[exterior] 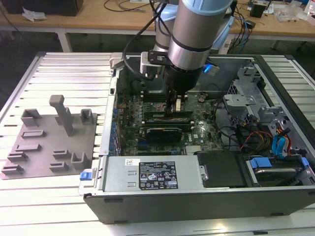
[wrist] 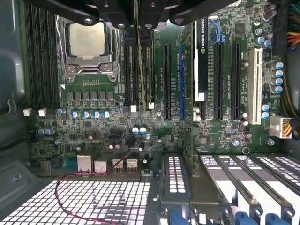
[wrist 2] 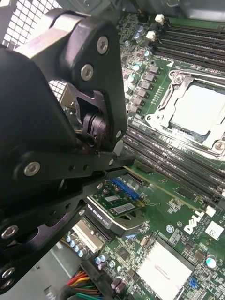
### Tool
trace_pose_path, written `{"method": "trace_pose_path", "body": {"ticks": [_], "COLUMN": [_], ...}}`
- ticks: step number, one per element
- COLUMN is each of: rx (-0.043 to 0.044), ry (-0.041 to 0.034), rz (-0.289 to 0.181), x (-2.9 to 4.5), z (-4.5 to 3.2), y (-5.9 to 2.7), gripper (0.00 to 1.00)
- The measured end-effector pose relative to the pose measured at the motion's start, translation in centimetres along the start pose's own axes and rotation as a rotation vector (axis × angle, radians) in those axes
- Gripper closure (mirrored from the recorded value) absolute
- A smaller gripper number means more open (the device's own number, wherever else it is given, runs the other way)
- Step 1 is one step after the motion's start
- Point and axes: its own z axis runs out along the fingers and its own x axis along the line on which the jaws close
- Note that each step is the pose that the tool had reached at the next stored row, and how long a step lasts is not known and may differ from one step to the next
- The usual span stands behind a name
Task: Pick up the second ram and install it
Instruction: 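Insert the second ram into the second slot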
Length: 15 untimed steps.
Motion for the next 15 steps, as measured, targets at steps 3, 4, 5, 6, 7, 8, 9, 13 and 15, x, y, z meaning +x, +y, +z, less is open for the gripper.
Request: {"method": "trace_pose_path", "body": {"ticks": [3,4,5,6,7,8,9,13,15], "rx": [0.0000,0.0000,0.0000,0.0000,0.0000,0.0000,0.0001,0.0005,0.0010], "ry": [0.0000,0.0000,0.0001,-0.0001,-0.0001,0.0000,0.0000,-0.0007,-0.0015], "rz": [0.000,0.000,0.000,0.000,0.000,0.000,0.000,0.008,0.017], "x": [-0.08,-0.09,-0.10,-0.11,-0.10,-0.10,-0.14,-0.42,-0.80], "z": [0.47,0.80,1.01,1.23,1.42,1.72,1.97,2.49,2.70], "y": [-0.04,-0.07,-0.09,-0.11,-0.13,-0.16,-0.18,-0.39,-0.43], "gripper": [0.89,0.89,0.89,0.89,0.89,0.89,0.89,0.89,0.89]}}
